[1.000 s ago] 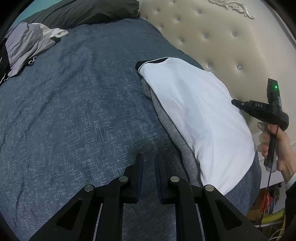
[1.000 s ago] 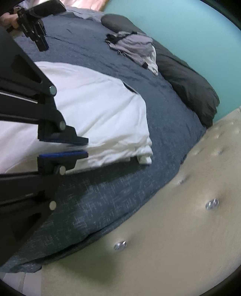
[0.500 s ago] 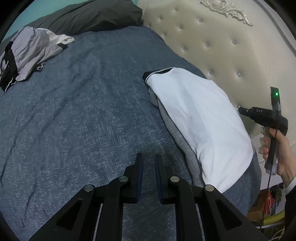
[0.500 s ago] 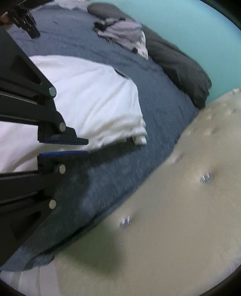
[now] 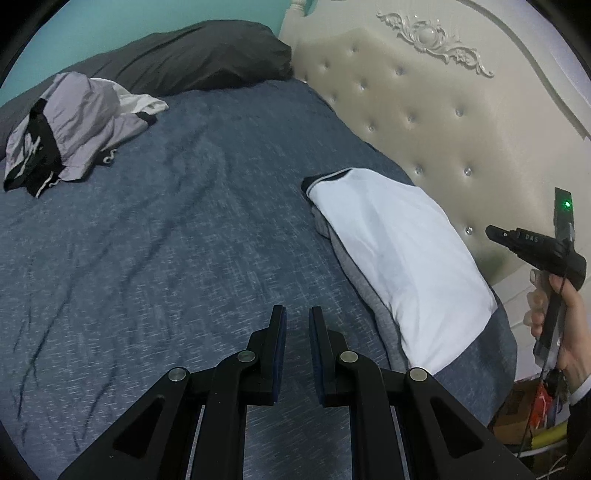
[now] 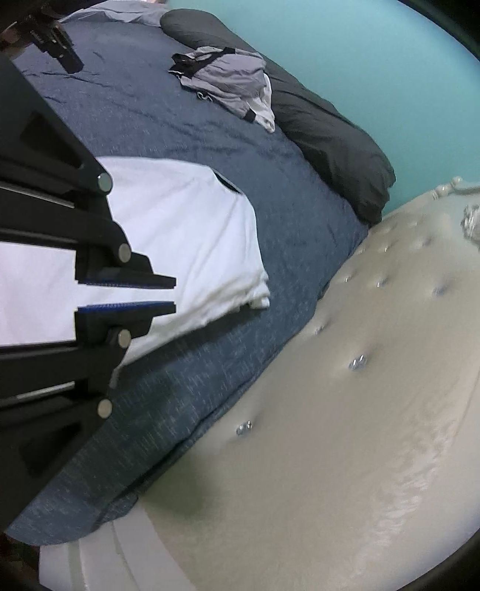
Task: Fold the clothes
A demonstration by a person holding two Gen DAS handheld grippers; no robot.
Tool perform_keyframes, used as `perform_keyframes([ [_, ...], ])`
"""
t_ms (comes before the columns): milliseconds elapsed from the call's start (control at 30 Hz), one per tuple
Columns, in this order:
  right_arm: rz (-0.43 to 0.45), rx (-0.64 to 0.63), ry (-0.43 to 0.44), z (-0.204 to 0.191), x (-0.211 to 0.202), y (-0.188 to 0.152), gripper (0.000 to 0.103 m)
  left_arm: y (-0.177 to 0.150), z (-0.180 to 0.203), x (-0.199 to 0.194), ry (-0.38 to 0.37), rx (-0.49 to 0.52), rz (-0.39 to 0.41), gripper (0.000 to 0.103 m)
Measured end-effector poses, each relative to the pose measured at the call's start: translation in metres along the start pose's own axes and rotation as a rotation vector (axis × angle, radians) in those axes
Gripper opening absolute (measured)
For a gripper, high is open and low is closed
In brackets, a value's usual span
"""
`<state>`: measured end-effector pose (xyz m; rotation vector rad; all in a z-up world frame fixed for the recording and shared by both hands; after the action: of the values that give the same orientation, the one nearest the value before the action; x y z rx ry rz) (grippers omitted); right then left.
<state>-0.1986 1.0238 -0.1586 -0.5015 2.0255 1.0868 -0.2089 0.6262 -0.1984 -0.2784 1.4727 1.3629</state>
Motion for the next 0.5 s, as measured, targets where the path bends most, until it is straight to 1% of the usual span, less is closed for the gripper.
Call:
perform_keyframes([
  [167, 0.031, -0.016, 0.024, -0.026, -0.016, -0.011, 0.006, 0.0, -0.012, -0.024, 0.024, 0.001, 0.029, 0.014],
  [233, 0.046, -0.02, 0.028, -0.035, -0.022, -0.016, 0.006, 0.0, -0.017, -0.033, 0.032, -0.004, 0.036, 0.016],
  [300, 0.053, -0.015, 0.047, -0.045, -0.027, -0.02, 0.007, -0.001, -0.023, -0.042, 0.038, -0.007, 0.044, 0.021],
  [500, 0.073, -0.055, 0.054, -0.081, -0.04, -0.035, 0.007, -0.004, -0.039, -0.065, 0.057, -0.006, 0.066, 0.022],
])
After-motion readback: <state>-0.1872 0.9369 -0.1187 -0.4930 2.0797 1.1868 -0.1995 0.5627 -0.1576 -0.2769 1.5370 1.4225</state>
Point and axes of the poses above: each gripper's, at about its wrist camera, not at the fingertips, and x roughly the way its jaws point, z to its right, y to its top, the point moved 3 cm from there along x, roughly the way its jaws point, and after that the axes turned 7 degrees about x, right-handed, at the moved point
